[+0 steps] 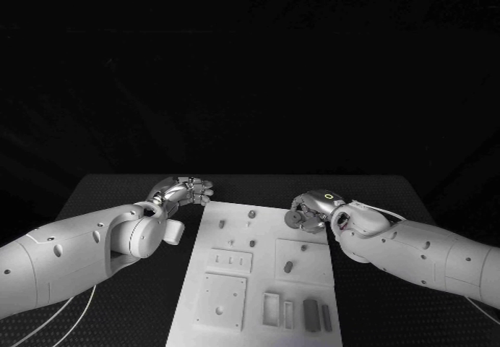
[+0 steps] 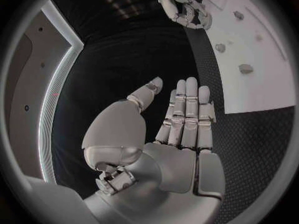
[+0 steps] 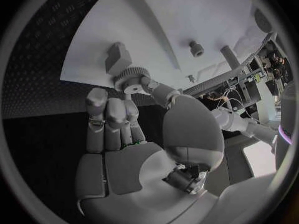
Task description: Assemble the parts on the task board
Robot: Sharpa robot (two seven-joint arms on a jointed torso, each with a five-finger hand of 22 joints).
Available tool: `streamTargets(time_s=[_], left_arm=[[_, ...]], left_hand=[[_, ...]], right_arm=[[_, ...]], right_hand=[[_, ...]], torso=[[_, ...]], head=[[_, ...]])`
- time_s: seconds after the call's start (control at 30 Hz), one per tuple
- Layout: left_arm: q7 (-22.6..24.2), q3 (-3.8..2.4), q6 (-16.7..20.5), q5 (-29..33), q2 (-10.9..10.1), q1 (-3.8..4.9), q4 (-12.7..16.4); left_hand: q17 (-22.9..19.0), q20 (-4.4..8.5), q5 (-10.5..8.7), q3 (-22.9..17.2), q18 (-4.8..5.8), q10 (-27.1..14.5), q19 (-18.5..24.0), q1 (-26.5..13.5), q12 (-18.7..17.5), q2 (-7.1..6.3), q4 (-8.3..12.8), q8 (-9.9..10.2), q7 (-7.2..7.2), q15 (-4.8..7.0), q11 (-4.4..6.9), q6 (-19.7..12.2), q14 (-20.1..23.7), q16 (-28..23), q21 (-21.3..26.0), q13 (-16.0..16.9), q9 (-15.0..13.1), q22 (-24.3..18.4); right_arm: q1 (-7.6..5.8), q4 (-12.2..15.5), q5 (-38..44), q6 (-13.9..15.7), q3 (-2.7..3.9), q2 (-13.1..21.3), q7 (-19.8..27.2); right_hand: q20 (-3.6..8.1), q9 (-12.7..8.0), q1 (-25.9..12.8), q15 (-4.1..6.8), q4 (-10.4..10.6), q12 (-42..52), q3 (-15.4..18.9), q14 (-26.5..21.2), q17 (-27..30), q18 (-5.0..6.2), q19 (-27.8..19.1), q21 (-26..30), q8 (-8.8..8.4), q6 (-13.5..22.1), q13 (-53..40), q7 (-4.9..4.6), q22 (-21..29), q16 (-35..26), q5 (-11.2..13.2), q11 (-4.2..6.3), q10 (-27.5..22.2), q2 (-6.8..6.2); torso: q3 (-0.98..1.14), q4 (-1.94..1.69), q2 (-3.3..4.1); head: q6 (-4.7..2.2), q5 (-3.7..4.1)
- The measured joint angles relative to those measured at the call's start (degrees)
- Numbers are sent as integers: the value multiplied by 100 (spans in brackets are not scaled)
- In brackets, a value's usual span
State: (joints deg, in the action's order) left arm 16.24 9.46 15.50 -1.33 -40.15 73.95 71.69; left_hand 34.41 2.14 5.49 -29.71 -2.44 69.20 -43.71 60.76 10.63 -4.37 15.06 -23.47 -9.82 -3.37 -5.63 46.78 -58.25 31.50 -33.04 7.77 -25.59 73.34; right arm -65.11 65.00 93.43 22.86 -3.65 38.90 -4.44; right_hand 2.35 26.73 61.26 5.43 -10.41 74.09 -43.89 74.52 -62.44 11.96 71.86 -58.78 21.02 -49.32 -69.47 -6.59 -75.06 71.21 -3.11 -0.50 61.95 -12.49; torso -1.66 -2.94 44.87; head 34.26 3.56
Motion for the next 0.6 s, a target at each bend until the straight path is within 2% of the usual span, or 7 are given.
streamTargets(time_s=[0.17,0.2,0.33,0.47,0.6], left_arm=[[0,0,0,0,0,0,1],[-1,0,0,0,0,0,1],[-1,0,1,0,3,0,-15],[-1,-1,1,0,0,0,-21],[-1,-1,2,0,0,1,-21]], left_hand=[[5,0,0,0,0,0,0,0,0,0,0,0,0,0,0,0,0,0,0,0,-6,0],[5,0,0,0,0,0,0,0,0,0,0,0,0,0,0,0,0,0,0,0,-6,0],[5,0,0,0,1,0,0,0,0,0,0,0,0,0,0,0,0,0,0,0,-5,0],[5,0,0,0,23,0,0,0,0,0,0,0,0,0,0,0,0,0,0,0,-5,0],[4,0,0,0,23,0,0,0,0,0,0,0,0,0,0,0,0,0,0,0,-8,0]], right_arm=[[-48,112,98,3,-17,23,-83],[-63,143,136,7,-19,27,-122],[-153,277,327,59,-17,29,-330],[-242,449,515,136,5,25,-530],[-261,627,653,201,47,-3,-656]], right_hand=[[-1,109,-9,21,13,0,-14,21,1,1,0,0,45,-38,0,38,0,-28,0,21,23,23],[-1,109,-8,21,16,0,-17,21,1,1,0,0,46,-66,0,66,0,-28,0,30,32,23],[-1,87,-7,21,78,-23,-78,21,-7,2,-1,0,46,-79,0,79,0,-31,1,49,53,22],[-2,84,24,41,85,-23,-120,41,-7,2,-1,0,46,-85,0,85,0,-31,1,59,64,-10],[-9,83,24,41,102,-47,-137,41,-12,7,7,-22,45,-90,3,90,0,-54,1,69,74,-10]], torso=[[-1,0,0],[-1,0,0],[-8,-3,-3],[-9,-3,-4],[-5,0,-4]], head=[[-7,-5],[-12,-8],[-35,-23],[-60,-27],[-83,-36]])
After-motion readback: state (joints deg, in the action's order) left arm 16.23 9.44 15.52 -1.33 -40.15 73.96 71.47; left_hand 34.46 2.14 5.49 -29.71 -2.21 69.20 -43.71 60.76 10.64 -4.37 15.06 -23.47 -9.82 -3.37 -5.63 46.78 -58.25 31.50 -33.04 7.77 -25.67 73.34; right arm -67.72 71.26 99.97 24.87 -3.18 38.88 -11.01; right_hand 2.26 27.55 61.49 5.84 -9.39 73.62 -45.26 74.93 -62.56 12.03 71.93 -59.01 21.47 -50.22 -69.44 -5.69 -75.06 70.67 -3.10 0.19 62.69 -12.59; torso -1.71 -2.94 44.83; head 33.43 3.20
